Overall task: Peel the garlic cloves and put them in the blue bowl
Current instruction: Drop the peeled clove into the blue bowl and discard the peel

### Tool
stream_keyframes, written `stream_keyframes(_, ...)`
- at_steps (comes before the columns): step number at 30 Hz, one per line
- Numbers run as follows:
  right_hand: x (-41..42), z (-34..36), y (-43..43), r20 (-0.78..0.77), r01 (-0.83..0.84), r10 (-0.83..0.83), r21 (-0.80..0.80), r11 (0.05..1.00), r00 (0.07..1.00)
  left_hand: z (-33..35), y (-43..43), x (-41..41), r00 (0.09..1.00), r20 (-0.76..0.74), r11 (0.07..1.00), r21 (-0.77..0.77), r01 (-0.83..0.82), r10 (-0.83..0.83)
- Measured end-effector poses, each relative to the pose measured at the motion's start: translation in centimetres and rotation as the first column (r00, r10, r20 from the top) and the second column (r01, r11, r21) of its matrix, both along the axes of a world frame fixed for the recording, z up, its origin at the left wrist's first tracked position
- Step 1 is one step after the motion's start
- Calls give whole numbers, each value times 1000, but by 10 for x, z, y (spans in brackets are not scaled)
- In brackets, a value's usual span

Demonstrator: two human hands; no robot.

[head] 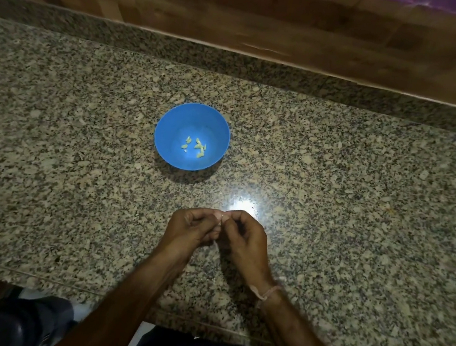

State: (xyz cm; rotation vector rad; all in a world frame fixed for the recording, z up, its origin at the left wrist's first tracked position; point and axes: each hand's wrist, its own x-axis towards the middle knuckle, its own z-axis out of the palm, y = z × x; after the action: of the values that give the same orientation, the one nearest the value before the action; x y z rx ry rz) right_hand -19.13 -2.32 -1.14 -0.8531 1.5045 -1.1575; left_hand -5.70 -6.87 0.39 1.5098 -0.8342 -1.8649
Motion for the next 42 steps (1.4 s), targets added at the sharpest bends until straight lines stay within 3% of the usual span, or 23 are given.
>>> stream_keyframes(5,-4,-2,11,-197,54,-53,1,999,979,-4,-3,12,952,280,955,-227,193,-126)
stream_keyframes(7,-9,-6,16,-271,71,-60,28,997,961,-8,-5,24,853,511,848,-404,344,-102)
stream_keyframes(9,-11,-9,21,-335,17,8,71,997,942,-13,-10,33,703,710,665,-503,551,-45)
stream_keyframes(11,-5,-10,26,-379,-47,81,99,994,922,-19,-16,33,585,811,563,-471,679,-26)
stream_keyframes(14,7,-14,30,-544,-115,154,104,988,825,-26,-17,30,487,872,523,-394,756,-48)
stream_keyframes(17,13,-19,32,-693,-167,196,109,980,694,-31,-7,34,523,850,547,-411,729,-59)
stream_keyframes(21,15,-18,35,-741,-195,200,94,976,641,-35,28,48,632,775,636,-481,604,-14)
stream_keyframes(29,13,-13,29,-695,-179,201,105,978,691,-40,54,57,585,810,637,-433,637,-35)
stream_keyframes(40,29,-3,19,-794,-121,245,214,969,557,-35,53,54,583,811,646,-422,636,-44)
stream_keyframes(42,31,-6,23,-770,-72,212,212,975,602,-36,52,56,608,792,654,-433,620,-53)
